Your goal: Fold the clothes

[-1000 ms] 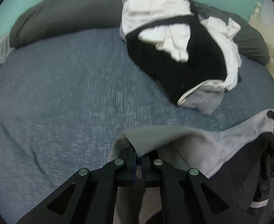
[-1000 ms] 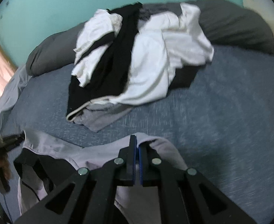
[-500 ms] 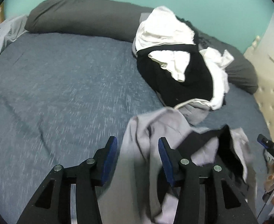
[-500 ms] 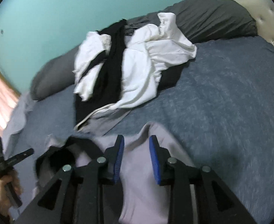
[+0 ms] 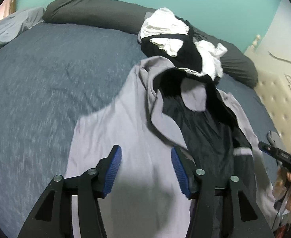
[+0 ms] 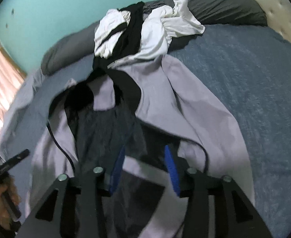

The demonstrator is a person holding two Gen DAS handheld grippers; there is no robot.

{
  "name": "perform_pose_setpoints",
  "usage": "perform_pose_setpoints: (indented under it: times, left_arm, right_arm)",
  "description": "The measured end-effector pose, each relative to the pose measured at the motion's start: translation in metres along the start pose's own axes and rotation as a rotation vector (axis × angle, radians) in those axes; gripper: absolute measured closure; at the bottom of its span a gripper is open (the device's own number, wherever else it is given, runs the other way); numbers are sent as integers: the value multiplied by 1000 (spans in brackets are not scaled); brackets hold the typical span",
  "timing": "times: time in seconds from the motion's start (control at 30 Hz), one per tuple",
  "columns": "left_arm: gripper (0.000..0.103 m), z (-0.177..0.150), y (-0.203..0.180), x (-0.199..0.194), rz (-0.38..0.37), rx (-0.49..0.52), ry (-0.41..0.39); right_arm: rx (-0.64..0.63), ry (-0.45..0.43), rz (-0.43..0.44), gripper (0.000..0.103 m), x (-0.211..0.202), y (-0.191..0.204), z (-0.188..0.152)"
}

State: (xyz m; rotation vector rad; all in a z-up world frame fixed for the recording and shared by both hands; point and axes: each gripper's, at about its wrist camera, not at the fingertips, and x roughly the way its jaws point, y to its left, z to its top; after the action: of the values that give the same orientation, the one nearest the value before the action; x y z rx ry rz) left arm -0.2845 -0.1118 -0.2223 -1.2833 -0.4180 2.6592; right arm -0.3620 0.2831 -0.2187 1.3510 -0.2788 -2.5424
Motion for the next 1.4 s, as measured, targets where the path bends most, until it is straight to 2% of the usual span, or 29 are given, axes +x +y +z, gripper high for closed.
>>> perform_pose_setpoints:
  times: [0.03, 0.13, 0.27, 0.43, 0.53, 0.67, 0.7, 0.73, 0.8, 0.9, 0.93, 1.07, 1.2, 1.4]
  left_arm:
    - [36, -7, 0, 0, 4, 8, 0]
    - [36, -29, 1, 1, 14, 31, 1]
    - [36, -40, 7, 5, -14, 22, -8]
    - [36, -37, 20, 7, -15, 1, -22]
    - [36, -39, 24, 12, -28, -20, 1]
    - [36, -41, 24, 15, -44, -12, 6]
    - [36, -41, 24, 15, -50, -16, 3]
    - [36, -41, 25, 14, -56, -21, -1]
    - [36, -41, 26, 13, -66, -37, -5]
    - [36, -42, 24, 14, -61, -22, -5]
    - [36, -42, 23, 14, -62, -17, -5]
    - [36, -41, 28, 13, -67, -35, -9]
    - [36, -41, 30, 11, -67, -47, -14]
    - [36, -39, 29, 6, -81, -54, -26]
  right_arm:
    - [-9, 4, -11, 47, 0, 1, -2]
    - [-72, 33, -77, 46, 7, 6, -5]
    - [-152, 68, -156, 46, 19, 4, -6]
    - [-167, 81, -226, 46, 34, -16, -1]
    - [-139, 100, -261, 46, 46, -30, 2]
    - [-125, 122, -268, 47, 64, -43, 3]
    - [-124, 122, -264, 53, 67, -45, 3]
    - [-124, 120, -252, 63, 68, -47, 3]
    - [-126, 120, -237, 74, 71, -49, 4]
    - [-138, 130, -254, 95, 73, -50, 3]
    - [-140, 128, -254, 98, 71, -50, 4]
    - [-149, 67, -238, 100, 51, -41, 11]
    - [-182, 18, -139, 101, 20, -14, 23]
    - [-251, 35, 37, 101, 2, 59, 32]
